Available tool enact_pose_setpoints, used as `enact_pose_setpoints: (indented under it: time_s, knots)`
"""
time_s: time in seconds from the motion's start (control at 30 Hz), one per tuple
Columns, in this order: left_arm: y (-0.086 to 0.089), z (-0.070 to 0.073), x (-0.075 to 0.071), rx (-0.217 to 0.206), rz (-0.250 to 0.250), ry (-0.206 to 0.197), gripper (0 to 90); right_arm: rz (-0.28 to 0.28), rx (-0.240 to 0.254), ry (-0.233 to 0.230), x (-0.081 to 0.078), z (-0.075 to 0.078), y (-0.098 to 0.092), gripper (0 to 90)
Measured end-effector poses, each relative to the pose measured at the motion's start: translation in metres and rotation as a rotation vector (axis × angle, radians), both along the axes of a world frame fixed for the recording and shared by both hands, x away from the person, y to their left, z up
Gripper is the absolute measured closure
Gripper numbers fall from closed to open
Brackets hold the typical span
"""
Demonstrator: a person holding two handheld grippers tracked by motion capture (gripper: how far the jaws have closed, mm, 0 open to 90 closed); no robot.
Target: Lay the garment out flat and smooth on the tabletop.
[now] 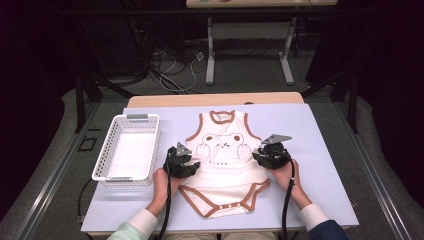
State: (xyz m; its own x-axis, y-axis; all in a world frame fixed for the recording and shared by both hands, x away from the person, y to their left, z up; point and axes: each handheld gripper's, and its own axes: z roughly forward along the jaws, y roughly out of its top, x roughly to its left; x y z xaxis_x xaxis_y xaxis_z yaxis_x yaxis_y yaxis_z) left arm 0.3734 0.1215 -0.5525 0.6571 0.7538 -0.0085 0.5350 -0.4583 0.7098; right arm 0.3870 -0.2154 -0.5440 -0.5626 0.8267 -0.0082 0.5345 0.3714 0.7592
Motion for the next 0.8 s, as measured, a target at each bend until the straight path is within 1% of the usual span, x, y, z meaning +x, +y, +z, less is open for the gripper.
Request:
enact_pose_setpoints:
  time_s: [0.03,0.07,0.1,0.13,0.17,0.2,0.23,0.27,0.33,0.4,0.47,0.53,0.63,0.67,0.7,0.77,0.8]
  knots:
    - [0.0,0.003,-0.003,-0.011,-0.014,-0.003,40.7,0.007,0.016,0.0,-0.003,0.003,-0.001,56.3]
    - [0.0,0.006,-0.006,-0.022,-0.021,-0.01,38.2,0.014,0.022,-0.003,-0.006,0.005,-0.003,53.4]
    - [0.0,0.008,-0.008,-0.035,-0.029,-0.012,34.6,0.029,0.042,-0.006,-0.01,0.008,-0.005,48.9]
    - [0.0,0.01,-0.011,-0.044,-0.038,-0.015,31.9,0.045,0.048,-0.01,-0.014,0.012,-0.006,45.8]
    - [-0.001,0.012,-0.013,-0.049,-0.042,-0.024,29.9,0.054,0.051,-0.013,-0.017,0.014,-0.007,43.3]
    - [-0.001,0.014,-0.016,-0.049,-0.049,-0.029,26.7,0.062,0.067,-0.015,-0.02,0.017,-0.007,40.9]
    - [-0.002,0.016,-0.017,-0.055,-0.055,-0.036,22.9,0.068,0.072,-0.016,-0.023,0.019,-0.007,38.7]
    - [-0.002,0.017,-0.019,-0.057,-0.057,-0.036,20.4,0.073,0.075,-0.011,-0.026,0.021,-0.007,38.4]
    - [-0.001,0.017,-0.024,-0.068,-0.066,-0.034,14.8,0.098,0.088,-0.017,-0.031,0.023,-0.004,37.1]
    - [0.0,0.017,-0.03,-0.068,-0.077,-0.028,10.8,0.119,0.089,-0.008,-0.036,0.024,-0.002,36.2]
    - [0.001,0.017,-0.035,-0.059,-0.089,-0.03,6.0,0.14,0.084,-0.011,-0.042,0.025,0.0,35.7]
    - [0.002,0.017,-0.039,-0.068,-0.093,-0.03,4.2,0.157,0.085,-0.008,-0.046,0.025,0.002,35.4]
    - [0.003,0.015,-0.044,-0.062,-0.104,-0.027,1.1,0.17,0.08,0.0,-0.053,0.024,0.003,35.6]
    - [0.003,0.014,-0.047,-0.064,-0.11,-0.018,0.8,0.176,0.076,0.004,-0.054,0.023,0.003,35.5]
    - [0.003,0.014,-0.048,-0.058,-0.114,-0.028,0.2,0.179,0.073,0.006,-0.056,0.023,0.003,35.4]
    - [0.004,0.014,-0.051,-0.061,-0.121,-0.022,0.2,0.187,0.076,0.011,-0.058,0.022,0.004,34.3]
    - [0.004,0.014,-0.053,-0.059,-0.121,-0.03,0.2,0.188,0.078,0.013,-0.059,0.022,0.004,33.8]
